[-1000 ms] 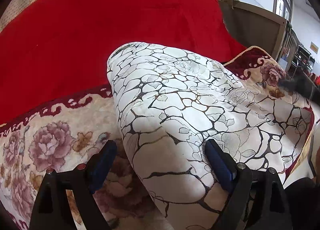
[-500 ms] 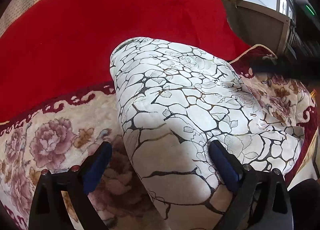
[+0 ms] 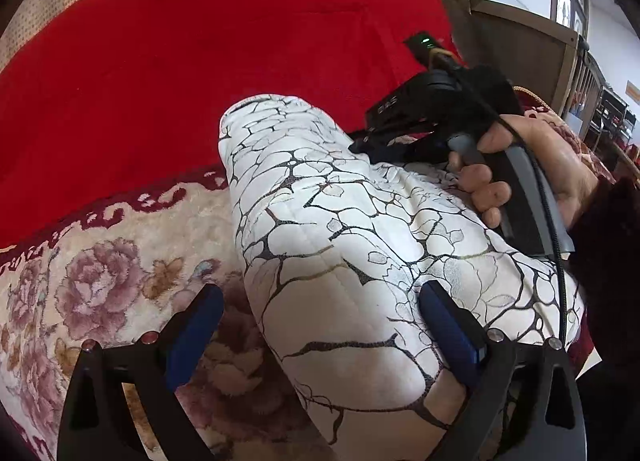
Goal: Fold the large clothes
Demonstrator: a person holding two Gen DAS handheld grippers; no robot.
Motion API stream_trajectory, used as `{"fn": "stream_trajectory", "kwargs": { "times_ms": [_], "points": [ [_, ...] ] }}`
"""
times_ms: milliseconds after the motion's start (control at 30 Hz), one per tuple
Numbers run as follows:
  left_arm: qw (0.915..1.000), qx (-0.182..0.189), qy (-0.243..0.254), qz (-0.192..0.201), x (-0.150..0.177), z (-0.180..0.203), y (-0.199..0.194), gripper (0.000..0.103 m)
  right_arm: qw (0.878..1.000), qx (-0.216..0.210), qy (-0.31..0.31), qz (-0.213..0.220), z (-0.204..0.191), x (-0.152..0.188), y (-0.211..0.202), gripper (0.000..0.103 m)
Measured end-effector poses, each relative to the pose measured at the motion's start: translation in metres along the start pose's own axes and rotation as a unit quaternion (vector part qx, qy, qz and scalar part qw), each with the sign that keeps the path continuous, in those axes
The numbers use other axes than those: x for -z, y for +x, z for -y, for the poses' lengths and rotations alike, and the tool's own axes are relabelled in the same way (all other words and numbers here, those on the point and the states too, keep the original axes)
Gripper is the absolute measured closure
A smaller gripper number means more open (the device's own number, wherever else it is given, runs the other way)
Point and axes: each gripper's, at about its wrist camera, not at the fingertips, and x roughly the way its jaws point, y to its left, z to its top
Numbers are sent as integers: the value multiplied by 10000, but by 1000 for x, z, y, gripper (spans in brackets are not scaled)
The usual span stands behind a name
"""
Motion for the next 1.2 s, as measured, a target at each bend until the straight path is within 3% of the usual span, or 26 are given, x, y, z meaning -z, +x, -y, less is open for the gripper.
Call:
{"fn": "stream_trajectory", "kwargs": {
  "times_ms": [133, 267, 367, 467, 533, 600, 667, 700, 967, 1000, 1200],
  "points": [
    [9999, 113, 32, 59, -1, -2, -4, 5, 9996, -106, 51, 244, 5, 14, -30, 76],
    [9980, 484, -411, -12, -10, -21, -15, 5, 9970, 227, -262, 697, -12, 46, -87, 74],
    [9957, 342, -749, 425, -18, -37, -36, 5, 9938, 219, -543, 948, -24, 79, -124, 74],
    [9937, -142, -896, 665, -23, -47, -44, 5, 9905, 269, -759, 1111, -34, 111, -142, 74],
    [9957, -375, -707, 463, -22, -42, -31, 5, 9897, 466, -805, 1090, -36, 130, -146, 74],
    [9972, -653, -341, 100, -14, -27, -6, 4, 9921, 661, -664, 837, -28, 144, -125, 74],
    [9970, -705, -280, 156, -8, -22, -2, 4, 9923, 826, -715, 588, -19, 159, -98, 73],
    [9967, -733, -284, 176, -10, -21, -3, 4, 9911, 864, -769, 660, -19, 162, -95, 73],
    [9958, -880, -92, 242, -10, -17, -12, 5, 9879, 792, -978, 911, -38, 165, -138, 72],
    [9955, -912, -52, 255, -10, -16, -13, 4, 9877, 605, -1091, 939, -39, 168, -143, 72],
    [9939, -1048, 129, 321, -10, -12, -14, 4, 9881, 599, -1269, 627, -36, 186, -130, 71]
  ]
}}
